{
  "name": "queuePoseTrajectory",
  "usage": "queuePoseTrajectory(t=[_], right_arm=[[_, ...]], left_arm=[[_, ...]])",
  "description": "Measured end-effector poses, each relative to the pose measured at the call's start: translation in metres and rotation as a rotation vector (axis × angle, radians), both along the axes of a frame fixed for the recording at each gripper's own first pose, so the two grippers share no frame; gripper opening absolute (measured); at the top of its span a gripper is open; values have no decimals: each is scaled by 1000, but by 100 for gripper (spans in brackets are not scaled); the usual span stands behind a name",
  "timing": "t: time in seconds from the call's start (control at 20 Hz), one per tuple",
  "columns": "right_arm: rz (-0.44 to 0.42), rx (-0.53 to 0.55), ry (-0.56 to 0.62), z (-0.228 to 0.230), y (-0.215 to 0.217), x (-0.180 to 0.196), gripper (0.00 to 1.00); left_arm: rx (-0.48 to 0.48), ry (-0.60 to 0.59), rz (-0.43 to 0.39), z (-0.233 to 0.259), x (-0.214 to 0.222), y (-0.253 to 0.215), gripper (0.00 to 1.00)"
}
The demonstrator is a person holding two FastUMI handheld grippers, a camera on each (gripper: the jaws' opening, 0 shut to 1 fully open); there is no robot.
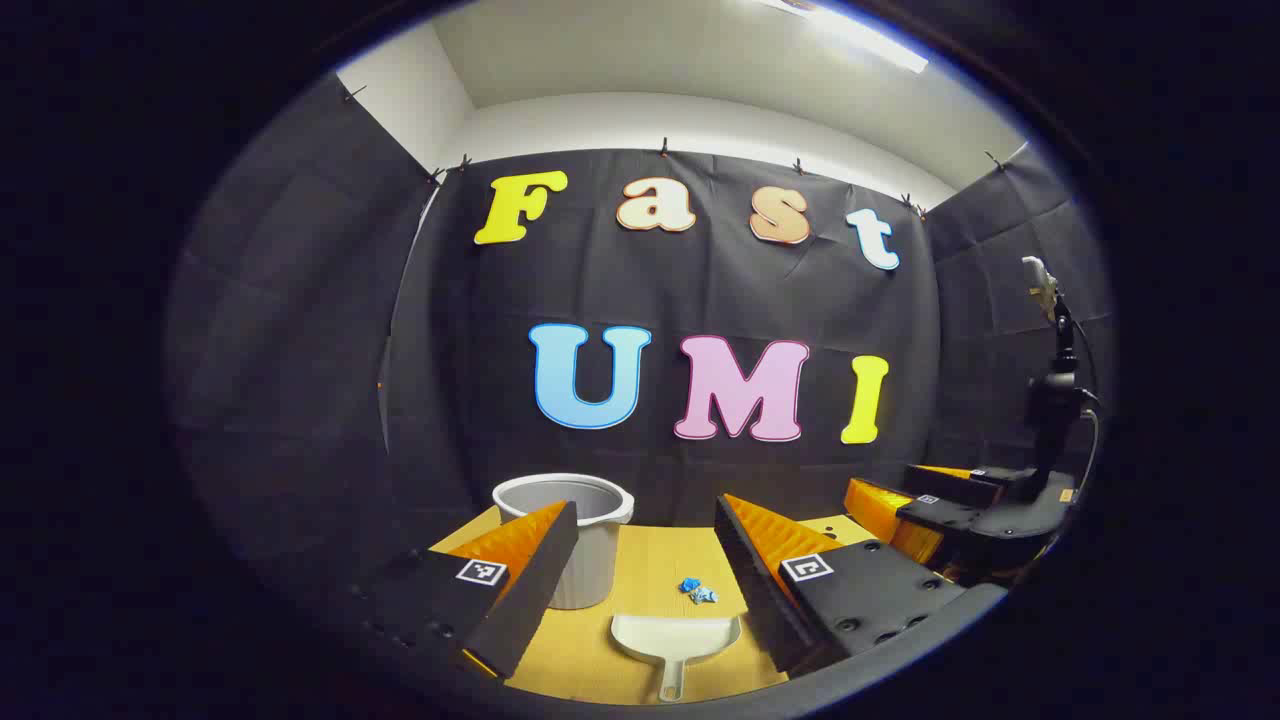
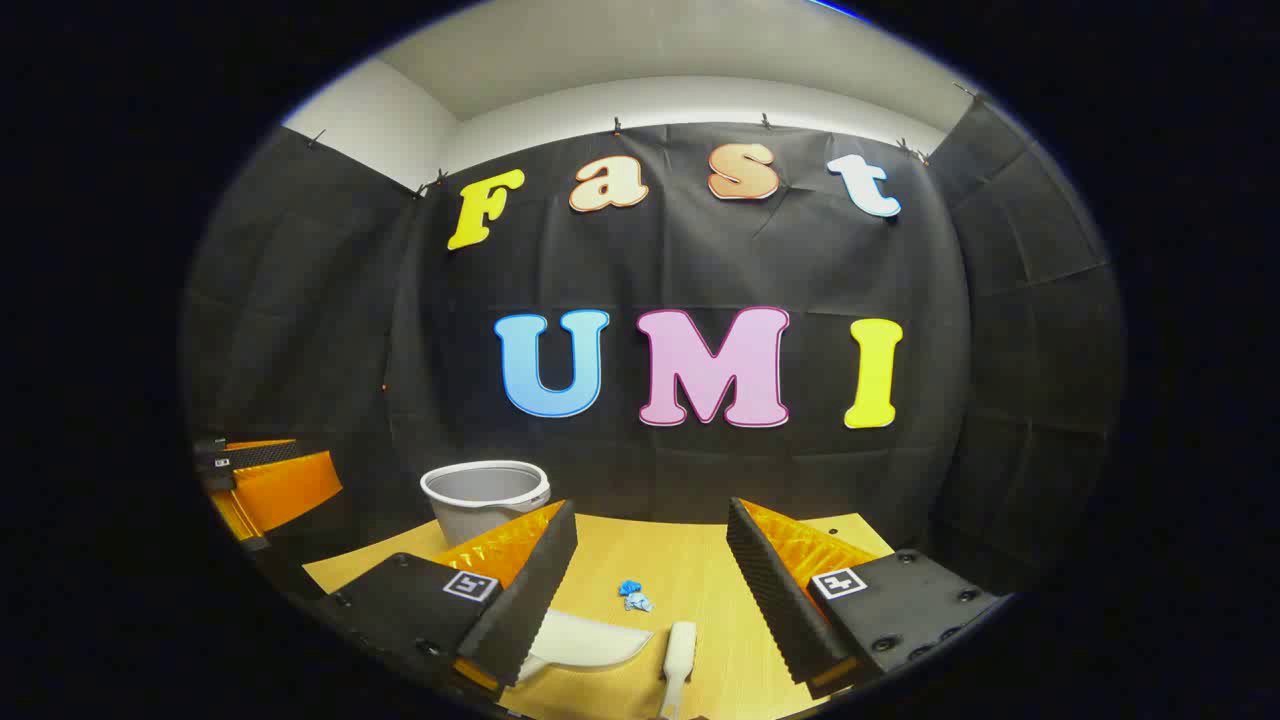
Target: Pick up the small broom and dustpan from the desktop, sweep the trash into the dustpan with the broom, and then empty the trash into the garbage bin.
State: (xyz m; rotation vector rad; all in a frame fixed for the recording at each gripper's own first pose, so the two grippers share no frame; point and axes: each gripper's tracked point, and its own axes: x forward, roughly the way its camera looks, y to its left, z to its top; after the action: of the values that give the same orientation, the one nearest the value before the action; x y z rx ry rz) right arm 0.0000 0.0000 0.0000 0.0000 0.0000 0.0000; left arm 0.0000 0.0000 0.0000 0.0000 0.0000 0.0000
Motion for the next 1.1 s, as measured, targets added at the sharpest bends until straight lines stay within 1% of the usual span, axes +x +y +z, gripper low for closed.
queuePoseTrajectory(t=[0.15, 0.2, 0.4, 0.5, 0.6, 0.7, 0.8, 0.9, 1.0, 1.1], right_arm=[[-12, -3, -1, 0, 3, -7, 87], [-14, -6, -7, 2, 5, -9, 97], [2, 0, -19, 13, 7, -12, 97], [16, -28, -24, 16, 3, -13, 98], [34, -59, -20, 15, -3, -11, 98], [51, -56, -9, 13, -11, -5, 97], [73, -41, -2, 14, -17, 3, 97], [101, -28, 4, 16, -25, 12, 97], [123, -16, -9, 20, -36, 22, 97], [153, 7, -11, 17, -45, 29, 98]], left_arm=[[-11, 5, -28, -2, 3, 0, 82], [-13, 3, -35, -1, 4, 0, 82], [-46, -22, -73, 5, 6, -12, 82], [-50, -40, -90, 8, 10, -21, 82], [-26, -15, -70, 2, 16, -24, 82], [-14, 6, -58, -1, 22, -33, 82], [-33, 2, -52, 4, 28, -41, 82], [-62, -14, -21, 12, 31, -45, 82], [-93, -41, -17, 20, 31, -58, 82], [-94, -44, -8, 19, 35, -68, 82]])
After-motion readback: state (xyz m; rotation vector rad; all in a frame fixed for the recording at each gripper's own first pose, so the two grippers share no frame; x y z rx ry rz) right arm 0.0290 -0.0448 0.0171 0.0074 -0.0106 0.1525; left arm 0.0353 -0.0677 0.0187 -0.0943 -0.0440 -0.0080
